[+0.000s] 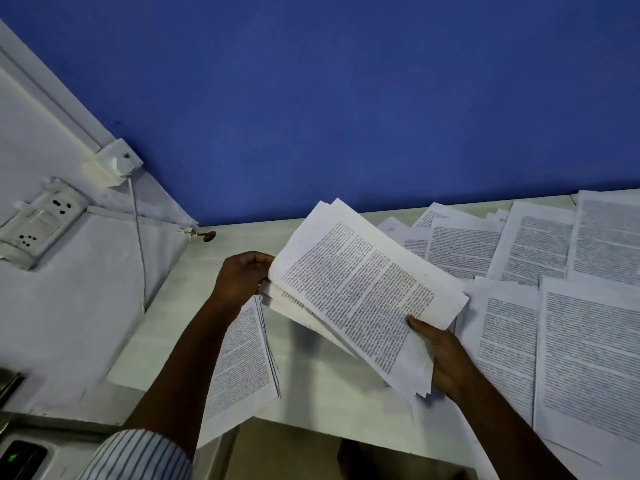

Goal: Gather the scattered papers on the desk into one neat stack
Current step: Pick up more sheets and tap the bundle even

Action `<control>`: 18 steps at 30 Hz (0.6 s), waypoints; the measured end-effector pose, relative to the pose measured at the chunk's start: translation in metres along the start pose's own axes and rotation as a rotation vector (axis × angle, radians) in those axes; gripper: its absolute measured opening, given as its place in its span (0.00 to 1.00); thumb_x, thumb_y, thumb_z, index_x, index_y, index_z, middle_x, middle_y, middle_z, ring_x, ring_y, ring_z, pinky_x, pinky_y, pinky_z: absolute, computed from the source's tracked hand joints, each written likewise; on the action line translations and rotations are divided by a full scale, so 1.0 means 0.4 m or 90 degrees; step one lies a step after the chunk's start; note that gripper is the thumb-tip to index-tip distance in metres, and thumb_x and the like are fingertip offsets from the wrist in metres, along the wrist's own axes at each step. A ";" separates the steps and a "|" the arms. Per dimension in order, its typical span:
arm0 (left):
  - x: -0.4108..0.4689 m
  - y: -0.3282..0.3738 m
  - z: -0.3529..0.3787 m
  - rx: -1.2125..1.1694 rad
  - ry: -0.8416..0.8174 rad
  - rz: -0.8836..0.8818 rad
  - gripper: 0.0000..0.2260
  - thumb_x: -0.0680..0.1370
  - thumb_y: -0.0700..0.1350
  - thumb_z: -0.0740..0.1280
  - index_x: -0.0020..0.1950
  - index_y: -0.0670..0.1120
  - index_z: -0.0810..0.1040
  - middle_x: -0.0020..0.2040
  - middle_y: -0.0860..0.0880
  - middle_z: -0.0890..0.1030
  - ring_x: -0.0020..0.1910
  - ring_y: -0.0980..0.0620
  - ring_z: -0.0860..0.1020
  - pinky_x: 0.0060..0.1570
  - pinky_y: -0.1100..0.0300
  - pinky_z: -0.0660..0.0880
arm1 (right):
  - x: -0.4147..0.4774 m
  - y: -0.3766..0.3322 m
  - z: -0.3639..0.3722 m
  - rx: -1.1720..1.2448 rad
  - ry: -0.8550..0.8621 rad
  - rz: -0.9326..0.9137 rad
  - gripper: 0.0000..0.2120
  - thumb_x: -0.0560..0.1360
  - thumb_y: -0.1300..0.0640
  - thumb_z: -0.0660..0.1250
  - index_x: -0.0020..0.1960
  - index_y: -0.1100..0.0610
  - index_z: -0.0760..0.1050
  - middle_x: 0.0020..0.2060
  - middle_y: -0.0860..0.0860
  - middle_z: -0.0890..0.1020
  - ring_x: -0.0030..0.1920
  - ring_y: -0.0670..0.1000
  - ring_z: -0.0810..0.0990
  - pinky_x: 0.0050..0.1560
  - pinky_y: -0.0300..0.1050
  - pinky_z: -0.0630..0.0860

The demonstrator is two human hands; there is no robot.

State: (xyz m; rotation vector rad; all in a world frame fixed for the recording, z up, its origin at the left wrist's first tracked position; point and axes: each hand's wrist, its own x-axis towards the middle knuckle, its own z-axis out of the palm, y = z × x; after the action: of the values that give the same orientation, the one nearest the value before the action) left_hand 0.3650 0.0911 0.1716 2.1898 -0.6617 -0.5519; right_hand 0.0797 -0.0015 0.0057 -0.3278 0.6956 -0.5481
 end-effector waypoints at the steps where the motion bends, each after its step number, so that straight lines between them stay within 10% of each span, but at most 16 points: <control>1: 0.001 0.000 -0.005 -0.030 0.024 -0.007 0.10 0.79 0.37 0.66 0.44 0.49 0.83 0.44 0.50 0.85 0.44 0.50 0.82 0.38 0.61 0.80 | -0.002 0.004 0.002 -0.003 0.006 -0.005 0.20 0.71 0.62 0.69 0.63 0.58 0.77 0.59 0.59 0.82 0.61 0.61 0.80 0.60 0.58 0.76; 11: 0.014 -0.066 -0.032 -0.402 0.158 -0.106 0.11 0.80 0.54 0.65 0.52 0.48 0.81 0.50 0.50 0.85 0.48 0.50 0.84 0.48 0.54 0.81 | -0.022 0.068 0.086 0.017 -0.016 -0.089 0.19 0.77 0.65 0.65 0.67 0.62 0.74 0.62 0.62 0.80 0.60 0.61 0.80 0.55 0.56 0.81; 18: -0.139 -0.241 0.036 -0.452 -0.203 -0.154 0.16 0.79 0.57 0.65 0.59 0.49 0.80 0.53 0.45 0.86 0.53 0.44 0.84 0.55 0.45 0.80 | 0.000 0.220 0.234 -0.016 -0.011 -0.161 0.21 0.74 0.64 0.71 0.67 0.61 0.73 0.64 0.62 0.78 0.62 0.63 0.78 0.64 0.65 0.73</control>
State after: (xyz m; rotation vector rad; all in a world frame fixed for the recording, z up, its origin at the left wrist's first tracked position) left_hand 0.3407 0.1724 0.0977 1.5249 -0.2845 -1.0905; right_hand 0.1752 0.0796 0.0334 -0.4471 0.6489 -0.7768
